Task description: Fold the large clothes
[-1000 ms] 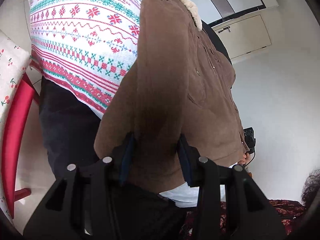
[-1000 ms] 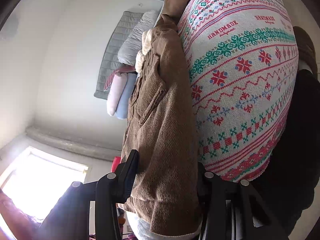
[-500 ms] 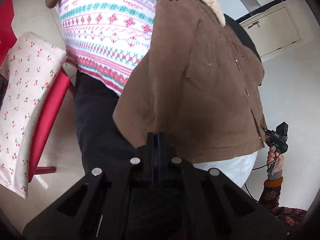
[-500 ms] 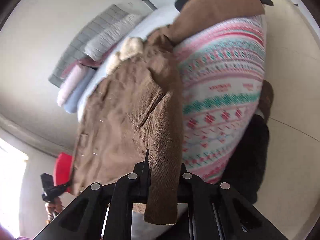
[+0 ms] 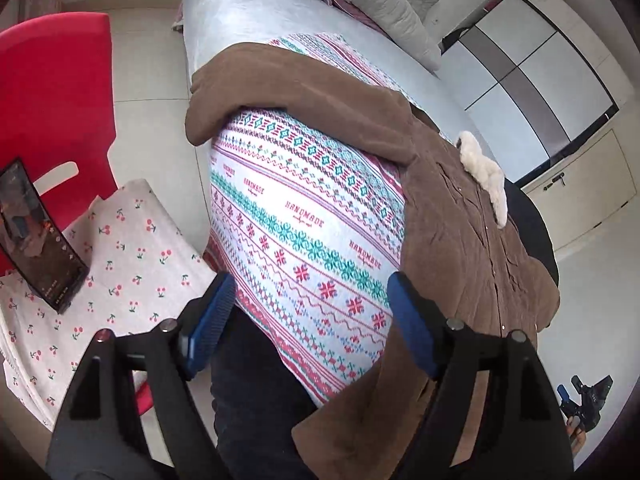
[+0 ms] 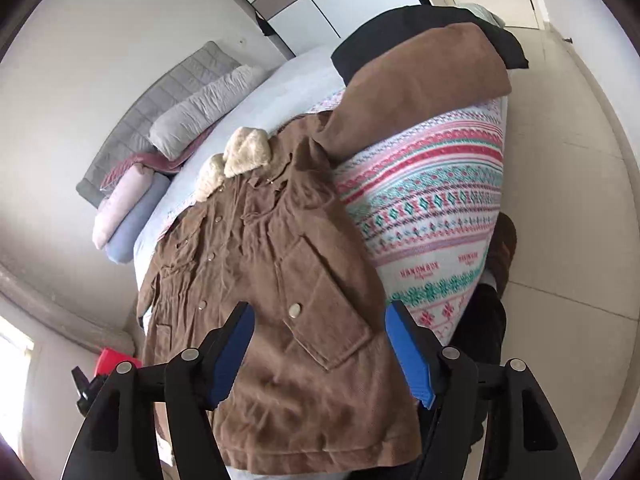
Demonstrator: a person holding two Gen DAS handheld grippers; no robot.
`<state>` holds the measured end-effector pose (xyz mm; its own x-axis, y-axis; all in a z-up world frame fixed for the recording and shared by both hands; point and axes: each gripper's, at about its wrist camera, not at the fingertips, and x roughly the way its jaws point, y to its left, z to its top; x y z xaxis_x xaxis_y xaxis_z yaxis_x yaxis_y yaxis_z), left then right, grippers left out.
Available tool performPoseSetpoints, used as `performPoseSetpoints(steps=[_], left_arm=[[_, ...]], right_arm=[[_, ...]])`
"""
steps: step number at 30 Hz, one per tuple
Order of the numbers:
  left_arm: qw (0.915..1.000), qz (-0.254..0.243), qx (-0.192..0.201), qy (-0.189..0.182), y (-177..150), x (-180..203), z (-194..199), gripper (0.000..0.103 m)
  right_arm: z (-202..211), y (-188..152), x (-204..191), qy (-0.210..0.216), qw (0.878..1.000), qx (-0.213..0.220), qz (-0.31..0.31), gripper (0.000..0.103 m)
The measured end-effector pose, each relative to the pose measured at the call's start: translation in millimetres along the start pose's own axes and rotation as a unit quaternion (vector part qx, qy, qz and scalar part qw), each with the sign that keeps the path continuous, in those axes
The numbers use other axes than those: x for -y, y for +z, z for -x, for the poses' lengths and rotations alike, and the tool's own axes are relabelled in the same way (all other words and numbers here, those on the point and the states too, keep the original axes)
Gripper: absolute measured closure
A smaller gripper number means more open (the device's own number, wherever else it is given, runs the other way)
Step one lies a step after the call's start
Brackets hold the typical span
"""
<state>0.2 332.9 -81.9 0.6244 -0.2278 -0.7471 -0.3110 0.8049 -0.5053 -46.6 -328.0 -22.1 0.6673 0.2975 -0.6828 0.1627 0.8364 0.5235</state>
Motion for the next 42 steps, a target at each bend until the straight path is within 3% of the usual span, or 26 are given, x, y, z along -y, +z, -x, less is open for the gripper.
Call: performPoseSetpoints(steps=[3, 8, 11, 17, 19, 20, 22, 24, 25, 27, 32, 36, 39, 42], left_arm=[[0.9994, 0.027, 0.014, 0.014, 32, 3, -26, 0.022], [0.9949, 0.097, 0.025, -0.007, 77, -13, -77, 0.022], [0.9879, 0.144, 0.036, -0.045, 94, -26, -105, 0.022], [0.9736, 0.210, 0.072, -0.053, 112, -47, -139, 0.025], [0.9683, 0.225, 0.093, -0.056, 116, -52, -140, 0.031], [0.9656, 0.231, 0.103, -0.059, 118, -54, -139, 0.039], [0.9619, 0.239, 0.116, -0.064, 124, -57, -138, 0.059], [0.9608, 0.243, 0.120, -0.058, 129, -59, -136, 0.088], [0.9606, 0.241, 0.127, -0.053, 130, -57, -132, 0.092], [0.9623, 0.222, 0.151, -0.045, 133, -45, -119, 0.094], [0.9672, 0.101, 0.233, -0.014, 144, 24, -78, 0.096], [0.9675, -0.001, 0.251, -0.028, 151, 96, -57, 0.097], [0.9628, -0.091, 0.252, -0.037, 147, 156, -49, 0.097], [0.9504, -0.188, 0.241, -0.055, 127, 215, -45, 0.097]], right_arm=[[-26, 18, -26, 0.005, 1.000, -0.016, 0.014, 0.031], [-79, 37, -61, 0.016, 0.997, -0.057, 0.039, 0.031], [-110, 44, -78, 0.015, 0.995, -0.083, 0.057, 0.031], [-144, 52, -109, 0.026, 0.990, -0.109, 0.085, 0.031], [-152, 52, -116, 0.027, 0.988, -0.116, 0.095, 0.031], [-156, 52, -119, 0.026, 0.987, -0.120, 0.100, 0.031], [-164, 52, -124, 0.021, 0.986, -0.126, 0.107, 0.031], [-171, 51, -125, 0.019, 0.985, -0.132, 0.109, 0.031], [-174, 51, -125, 0.020, 0.985, -0.135, 0.108, 0.031], [-177, 50, -125, 0.024, 0.984, -0.140, 0.105, 0.031], [-180, 48, -126, 0.028, 0.983, -0.145, 0.108, 0.031], [-177, 49, -126, 0.033, 0.984, -0.142, 0.106, 0.031], [-176, 50, -126, 0.036, 0.984, -0.139, 0.106, 0.031], [-174, 51, -126, 0.041, 0.984, -0.136, 0.105, 0.031]])
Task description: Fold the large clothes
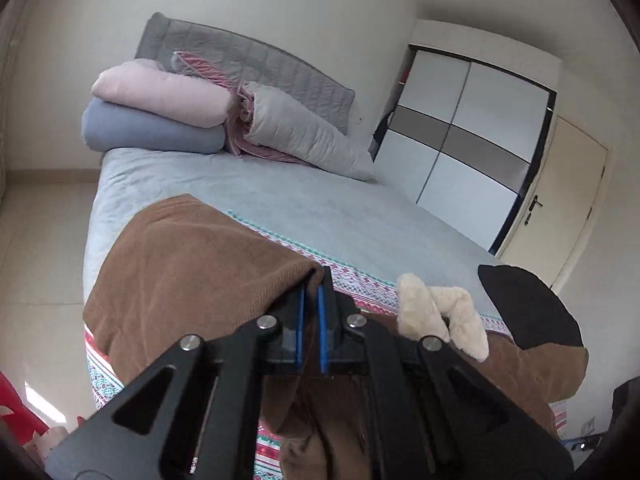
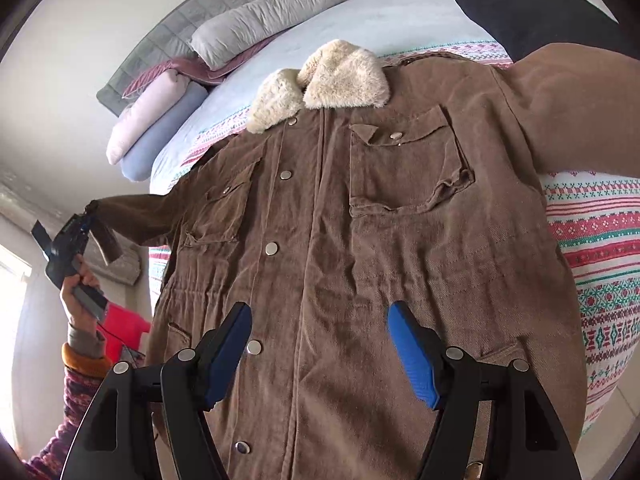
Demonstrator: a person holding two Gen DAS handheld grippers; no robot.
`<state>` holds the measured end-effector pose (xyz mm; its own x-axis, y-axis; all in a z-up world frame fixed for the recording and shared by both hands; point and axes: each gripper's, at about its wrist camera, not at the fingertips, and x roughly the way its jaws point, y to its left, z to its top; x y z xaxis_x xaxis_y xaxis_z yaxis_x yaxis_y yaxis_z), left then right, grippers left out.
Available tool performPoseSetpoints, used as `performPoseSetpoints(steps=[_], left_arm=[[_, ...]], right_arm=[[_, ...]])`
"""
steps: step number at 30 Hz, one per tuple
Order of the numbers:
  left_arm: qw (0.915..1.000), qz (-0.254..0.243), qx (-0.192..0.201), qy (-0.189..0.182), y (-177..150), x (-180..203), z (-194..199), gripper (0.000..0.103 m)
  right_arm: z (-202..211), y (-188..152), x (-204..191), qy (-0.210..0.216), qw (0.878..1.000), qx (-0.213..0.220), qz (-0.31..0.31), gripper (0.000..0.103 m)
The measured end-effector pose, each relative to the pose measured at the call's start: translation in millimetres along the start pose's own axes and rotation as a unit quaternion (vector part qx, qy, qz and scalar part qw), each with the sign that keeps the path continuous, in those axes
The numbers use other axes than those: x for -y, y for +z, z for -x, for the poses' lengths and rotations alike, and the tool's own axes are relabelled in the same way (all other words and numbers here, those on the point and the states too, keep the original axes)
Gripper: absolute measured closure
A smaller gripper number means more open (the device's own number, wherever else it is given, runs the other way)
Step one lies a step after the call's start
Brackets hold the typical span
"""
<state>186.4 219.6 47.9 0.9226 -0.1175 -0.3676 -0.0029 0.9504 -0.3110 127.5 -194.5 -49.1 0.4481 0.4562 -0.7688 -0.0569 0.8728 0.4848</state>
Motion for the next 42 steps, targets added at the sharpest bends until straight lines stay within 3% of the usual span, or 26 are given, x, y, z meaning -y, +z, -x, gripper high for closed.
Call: performPoseSetpoints(steps=[2, 4, 7, 9, 10, 12, 13, 14, 17, 20, 25, 29, 31, 33, 38, 42], left_arm=[[0.9975, -0.056, -0.019, -0.040, -6, 39, -2, 0.097], [0.9885, -0.107, -0.062, -0.087, -21, 75, -9, 0.096], [0.9624, -0.166, -0.161, -0.143, -62, 113, -29, 0.093], [0.9382, -0.183, -0.240, -0.169, -98, 125, -48, 0.073], [0.9265, -0.190, -0.277, -0.170, -116, 130, -56, 0.069], [0.9137, -0.201, -0.317, -0.155, -146, 129, -59, 0.068], [0.9117, -0.202, -0.324, -0.153, -157, 124, -50, 0.068], [0.9128, -0.195, -0.321, -0.159, -159, 120, -43, 0.068], [0.9203, -0.169, -0.302, -0.183, -154, 100, -14, 0.047], [0.9291, -0.159, -0.282, -0.178, -142, 78, 11, 0.044], [0.9494, -0.143, -0.251, -0.124, -114, 36, 23, 0.044], [0.9671, -0.095, -0.226, -0.067, -91, 1, 4, 0.044], [0.9701, -0.057, -0.230, -0.049, -83, -16, -9, 0.049], [0.9711, -0.025, -0.234, -0.041, -80, -27, -22, 0.066], [0.9688, 0.043, -0.242, -0.033, -86, -45, -46, 0.090], [0.9648, 0.053, -0.255, -0.036, -98, -45, -60, 0.091]], right_arm=[[1, 0, 0, 0.003, 1.000, 0.002, 0.000, 0.031], [0, -1, -2, 0.006, 1.000, 0.003, -0.001, 0.031], [-3, -3, -4, 0.011, 1.000, 0.001, -0.001, 0.031], [-5, -4, -6, 0.013, 1.000, -0.002, 0.000, 0.031], [-6, -5, -7, 0.014, 1.000, -0.004, 0.000, 0.031], [-9, -7, -10, 0.016, 1.000, -0.008, 0.002, 0.031], [-9, -7, -11, 0.015, 1.000, -0.010, 0.003, 0.031], [-8, -8, -12, 0.012, 1.000, -0.010, 0.005, 0.031], [-6, -5, -20, -0.001, 1.000, -0.011, 0.021, 0.031], [-5, 3, -32, -0.010, 0.999, -0.006, 0.040, 0.031], [-25, 22, -71, -0.023, 0.997, -0.016, 0.077, 0.031], [-63, 43, -125, -0.039, 0.989, -0.034, 0.135, 0.031], [-89, 49, -157, -0.054, 0.983, -0.036, 0.174, 0.031], [-119, 55, -185, -0.060, 0.976, -0.043, 0.206, 0.031], [-193, 74, -235, -0.055, 0.970, -0.047, 0.232, 0.031], [-243, 84, -246, -0.081, 0.965, -0.064, 0.243, 0.031]])
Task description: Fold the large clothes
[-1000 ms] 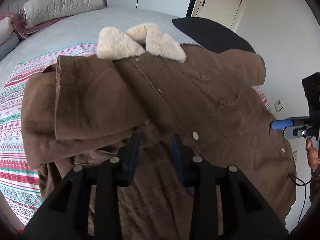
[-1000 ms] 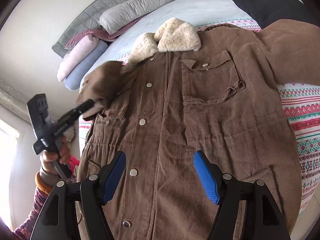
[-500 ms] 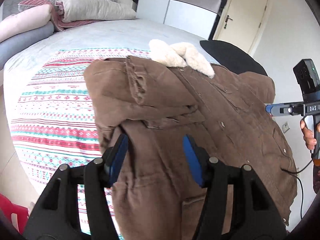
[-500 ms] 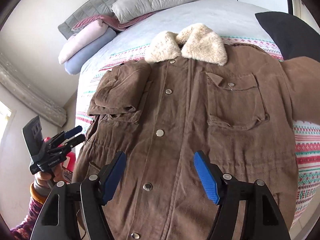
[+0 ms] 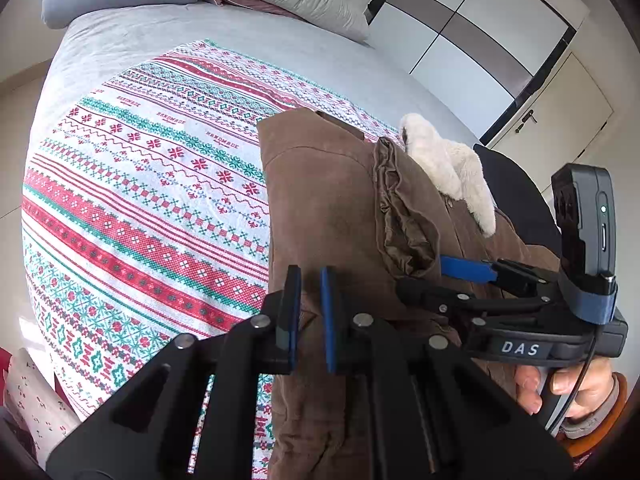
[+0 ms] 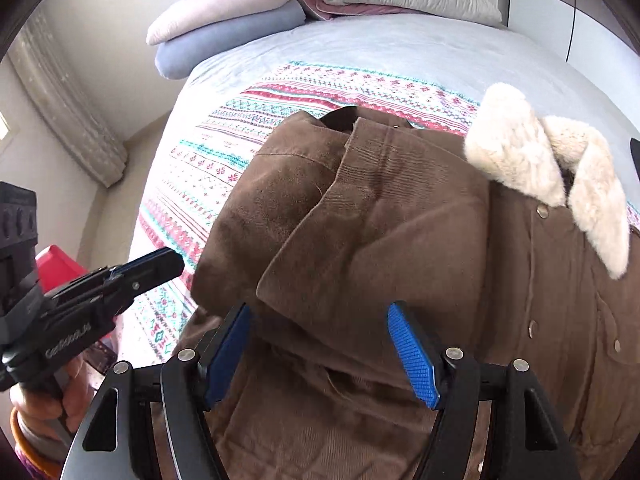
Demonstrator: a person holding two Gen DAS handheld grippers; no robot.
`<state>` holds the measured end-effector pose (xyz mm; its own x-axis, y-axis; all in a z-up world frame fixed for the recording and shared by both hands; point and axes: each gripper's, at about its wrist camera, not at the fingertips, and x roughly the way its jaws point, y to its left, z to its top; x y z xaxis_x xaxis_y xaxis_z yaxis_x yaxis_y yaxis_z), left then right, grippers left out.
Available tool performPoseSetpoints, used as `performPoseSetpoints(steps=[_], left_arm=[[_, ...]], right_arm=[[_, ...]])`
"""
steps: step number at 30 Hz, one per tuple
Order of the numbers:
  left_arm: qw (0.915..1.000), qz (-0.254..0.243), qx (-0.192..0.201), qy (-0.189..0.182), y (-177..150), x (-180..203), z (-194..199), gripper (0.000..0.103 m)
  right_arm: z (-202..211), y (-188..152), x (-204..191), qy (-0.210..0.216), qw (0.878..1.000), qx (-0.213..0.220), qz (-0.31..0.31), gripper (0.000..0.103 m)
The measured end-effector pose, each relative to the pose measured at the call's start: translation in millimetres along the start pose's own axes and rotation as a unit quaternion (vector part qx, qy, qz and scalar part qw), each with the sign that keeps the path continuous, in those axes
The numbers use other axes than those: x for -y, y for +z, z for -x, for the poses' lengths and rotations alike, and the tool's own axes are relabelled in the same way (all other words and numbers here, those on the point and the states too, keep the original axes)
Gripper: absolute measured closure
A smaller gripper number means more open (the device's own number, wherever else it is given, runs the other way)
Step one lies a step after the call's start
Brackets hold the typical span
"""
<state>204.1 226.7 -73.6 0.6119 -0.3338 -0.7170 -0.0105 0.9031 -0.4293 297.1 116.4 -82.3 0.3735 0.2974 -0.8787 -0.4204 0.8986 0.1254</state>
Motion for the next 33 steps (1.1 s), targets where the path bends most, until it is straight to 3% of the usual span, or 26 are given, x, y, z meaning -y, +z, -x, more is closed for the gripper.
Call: performPoseSetpoints(steps=[2, 3, 4, 8, 12, 14, 16, 20, 21, 25, 29, 30, 31, 32, 33], left_arm=[[1.0000, -0.001, -0.001, 0.001, -1, 0, -3, 0.091], [1.0000, -0.002, -0.001, 0.002, -1, 1, -3, 0.092], [1.0000, -0.002, 0.000, 0.003, 0, 1, -3, 0.092], [0.9995, -0.028, 0.011, 0.012, 8, 9, 3, 0.091], [0.9975, -0.063, 0.017, 0.028, 19, 21, 3, 0.091], [0.9968, -0.073, 0.015, 0.030, 27, 25, -4, 0.091], [0.9967, -0.075, 0.010, 0.029, 34, 27, -14, 0.091], [0.9968, -0.070, 0.003, 0.038, 43, 31, -32, 0.092], [0.9965, -0.072, 0.005, 0.041, 44, 33, -33, 0.092], [0.9956, -0.079, 0.013, 0.048, 46, 41, -36, 0.091], [0.9937, -0.087, 0.013, 0.069, 52, 43, -43, 0.091], [0.9935, -0.086, 0.014, 0.074, 55, 42, -44, 0.091], [0.9931, -0.084, 0.017, 0.080, 58, 41, -44, 0.091], [0.9927, -0.082, 0.024, 0.085, 61, 38, -42, 0.091], [0.9923, -0.080, 0.033, 0.088, 65, 37, -40, 0.091]], right_arm=[[-9, 4, 7, -0.008, 1.000, 0.003, -0.008, 0.045], [-7, 5, 15, 0.007, 1.000, 0.006, -0.018, 0.074], [-2, 6, 27, 0.021, 0.999, 0.007, -0.039, 0.094], [53, -5, 80, 0.058, 0.990, 0.071, -0.103, 0.094], [103, -38, 150, 0.100, 0.977, 0.115, -0.146, 0.088], [114, -58, 186, 0.119, 0.970, 0.121, -0.175, 0.071], [118, -75, 221, 0.122, 0.959, 0.131, -0.220, 0.034], [105, -96, 273, 0.191, 0.923, 0.141, -0.304, 0.031], [99, -96, 279, 0.195, 0.918, 0.140, -0.315, 0.031], [61, -77, 279, 0.164, 0.931, 0.107, -0.308, 0.031], [19, -44, 256, 0.093, 0.958, 0.066, -0.263, 0.032], [11, -38, 248, 0.077, 0.963, 0.061, -0.251, 0.040], [7, -32, 239, 0.044, 0.970, 0.058, -0.232, 0.061], [10, -28, 228, 0.005, 0.976, 0.063, -0.208, 0.068], [18, -25, 219, 0.007, 0.979, 0.083, -0.184, 0.087]])
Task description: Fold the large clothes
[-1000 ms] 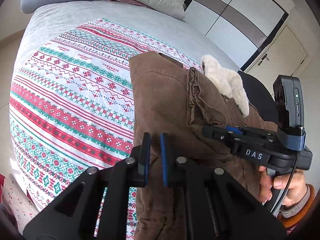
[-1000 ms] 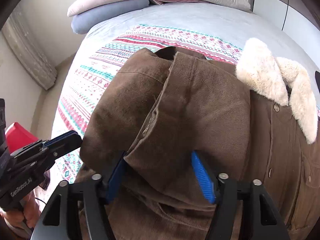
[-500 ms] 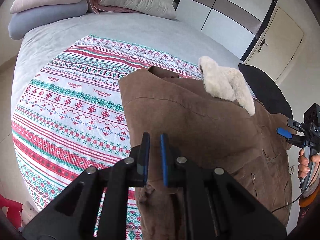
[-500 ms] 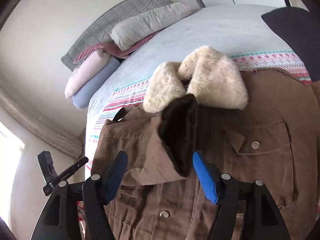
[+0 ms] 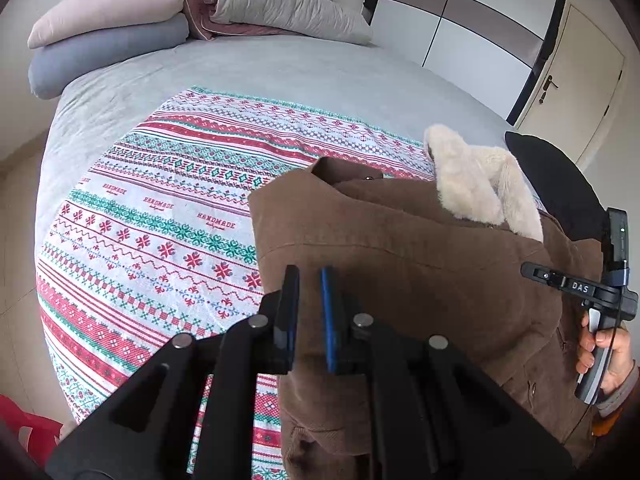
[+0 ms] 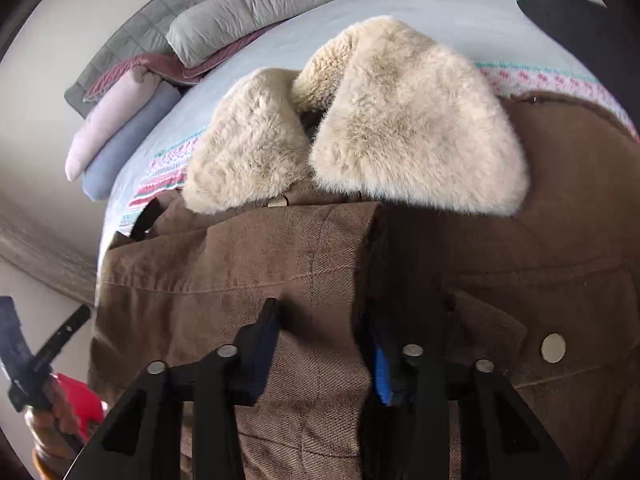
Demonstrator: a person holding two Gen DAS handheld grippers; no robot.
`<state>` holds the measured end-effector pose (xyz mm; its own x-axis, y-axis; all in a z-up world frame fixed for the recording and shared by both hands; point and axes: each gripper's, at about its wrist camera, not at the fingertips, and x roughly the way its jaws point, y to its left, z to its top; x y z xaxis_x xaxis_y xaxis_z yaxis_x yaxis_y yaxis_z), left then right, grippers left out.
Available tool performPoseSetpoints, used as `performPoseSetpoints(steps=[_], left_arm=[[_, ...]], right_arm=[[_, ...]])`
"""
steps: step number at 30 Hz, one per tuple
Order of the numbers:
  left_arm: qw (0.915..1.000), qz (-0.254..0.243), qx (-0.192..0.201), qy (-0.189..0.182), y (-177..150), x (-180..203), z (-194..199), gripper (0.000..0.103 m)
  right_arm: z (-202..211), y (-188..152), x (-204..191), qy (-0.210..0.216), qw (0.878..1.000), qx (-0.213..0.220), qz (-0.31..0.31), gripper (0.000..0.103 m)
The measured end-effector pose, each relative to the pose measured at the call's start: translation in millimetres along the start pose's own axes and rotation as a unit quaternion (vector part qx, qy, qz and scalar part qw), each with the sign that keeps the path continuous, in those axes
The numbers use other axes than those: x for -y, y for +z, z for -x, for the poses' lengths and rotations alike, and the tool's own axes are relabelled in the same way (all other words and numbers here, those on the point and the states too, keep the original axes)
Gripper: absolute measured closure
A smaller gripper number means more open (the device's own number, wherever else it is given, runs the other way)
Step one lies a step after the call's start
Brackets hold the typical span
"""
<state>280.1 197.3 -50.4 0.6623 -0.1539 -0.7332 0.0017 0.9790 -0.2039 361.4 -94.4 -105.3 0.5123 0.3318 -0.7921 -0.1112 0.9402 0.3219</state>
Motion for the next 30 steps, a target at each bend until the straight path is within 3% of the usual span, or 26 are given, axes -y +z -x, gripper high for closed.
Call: performPoseSetpoints(steps=[1, 3, 5, 7, 12, 15, 18, 26, 28, 30], left_arm=[[1.0000, 0.002, 0.009, 0.000, 4, -1, 2, 0.091], [0.9998, -0.003, 0.020, -0.007, 11, 0, 2, 0.092], [0.9996, -0.015, 0.020, -0.016, 16, 9, -6, 0.091], [0.9993, -0.027, 0.010, -0.025, 14, 20, -19, 0.091], [0.9972, -0.058, -0.047, 0.005, -17, 37, -78, 0.091], [0.9975, -0.063, -0.029, 0.007, -32, 37, -86, 0.091], [0.9978, -0.062, -0.024, 0.007, -32, 37, -83, 0.091], [0.9989, -0.021, -0.027, -0.032, -31, 24, -78, 0.090], [0.9986, -0.001, -0.032, -0.041, -29, 20, -69, 0.083], [0.9979, 0.025, -0.029, -0.052, -28, 15, -54, 0.057]], right_arm=[[13, 1, -3, 0.040, 0.999, 0.022, 0.000, 0.094], [47, 1, -9, 0.066, 0.995, 0.073, 0.002, 0.095], [76, 0, -13, 0.065, 0.991, 0.115, 0.019, 0.095], [88, -2, -13, 0.032, 0.989, 0.136, 0.040, 0.095], [42, -3, 15, -0.040, 0.996, 0.068, 0.030, 0.094], [10, -15, 43, -0.050, 0.998, 0.032, 0.014, 0.092], [-8, -29, 55, -0.043, 0.998, 0.042, 0.009, 0.087], [2, -33, 63, -0.027, 0.999, 0.046, -0.001, 0.084], [10, -31, 61, -0.030, 0.999, 0.037, 0.000, 0.079], [25, -34, 58, -0.028, 0.999, 0.028, 0.001, 0.074]])
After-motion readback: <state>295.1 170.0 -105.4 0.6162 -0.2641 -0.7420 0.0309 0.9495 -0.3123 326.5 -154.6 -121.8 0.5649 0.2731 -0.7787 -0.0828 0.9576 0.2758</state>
